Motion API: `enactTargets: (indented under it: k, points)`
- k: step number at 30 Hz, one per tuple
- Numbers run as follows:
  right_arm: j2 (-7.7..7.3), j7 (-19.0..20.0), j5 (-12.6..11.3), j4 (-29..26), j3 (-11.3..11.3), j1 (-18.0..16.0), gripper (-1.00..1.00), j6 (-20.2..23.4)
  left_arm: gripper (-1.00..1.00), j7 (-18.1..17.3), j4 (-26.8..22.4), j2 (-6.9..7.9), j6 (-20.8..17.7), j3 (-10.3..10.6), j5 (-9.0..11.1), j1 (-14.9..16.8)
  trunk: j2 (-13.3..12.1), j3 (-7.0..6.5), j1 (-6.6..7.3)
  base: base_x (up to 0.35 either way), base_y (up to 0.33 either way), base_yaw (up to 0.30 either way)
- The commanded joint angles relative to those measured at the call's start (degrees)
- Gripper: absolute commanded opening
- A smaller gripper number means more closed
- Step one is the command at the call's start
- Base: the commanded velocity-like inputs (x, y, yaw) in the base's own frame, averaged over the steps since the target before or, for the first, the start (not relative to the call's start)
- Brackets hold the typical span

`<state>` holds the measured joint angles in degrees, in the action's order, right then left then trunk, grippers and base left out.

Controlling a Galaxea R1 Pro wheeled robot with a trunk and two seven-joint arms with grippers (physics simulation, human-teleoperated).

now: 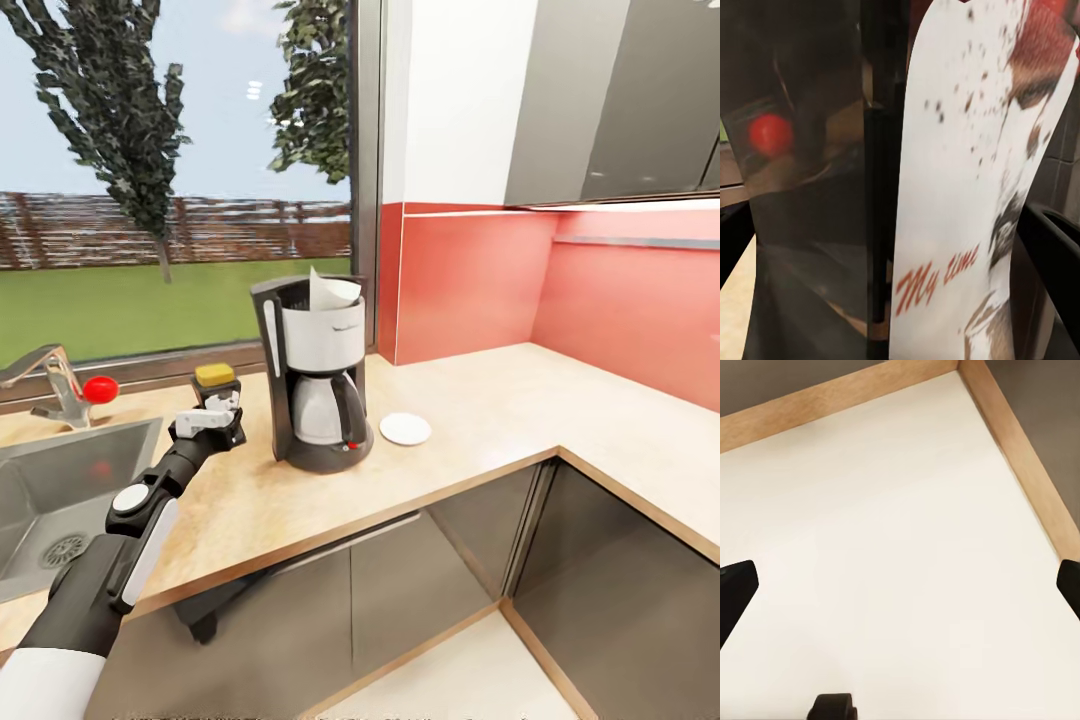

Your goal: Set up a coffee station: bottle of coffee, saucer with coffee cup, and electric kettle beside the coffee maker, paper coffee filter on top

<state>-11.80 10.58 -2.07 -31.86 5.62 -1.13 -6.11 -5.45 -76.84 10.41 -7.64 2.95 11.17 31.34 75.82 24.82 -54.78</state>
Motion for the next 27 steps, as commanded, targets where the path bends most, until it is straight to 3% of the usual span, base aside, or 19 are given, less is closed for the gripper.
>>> enactTargets:
  k: [1,10,17,27]
  points:
    - [0.03,0.5,-0.2,0.0,0.3,0.0,1.00,-0.1,-1.00,-0.1,-0.1,0.04,-0.3,0.0,0.6,0.0,0.0,0.16,0.00,0.000,0.000,0.000]
    - [0.03,0.5,-0.2,0.0,0.3,0.0,1.00,-0.1,-1.00,-0.1,-0.1,0.02,-0.2,0.0,0.6,0.0,0.0,0.83,0.00,0.000,0.000,0.000]
    - [0.03,0.6,-0.2,1.3,0.2,0.0,1.00,-4.3,-1.00,-0.1,-0.1,0.04,-0.2,0.0,0.6,0.0,0.0,0.86,0.00,0.000,0.000,0.000]
    - [0.03,0.5,-0.2,1.7,0.2,0.0,1.00,-4.9,-1.00,-0.1,-0.1,0.03,-0.3,0.0,0.6,0.0,0.0,1.36,0.00,0.000,0.000,0.000]
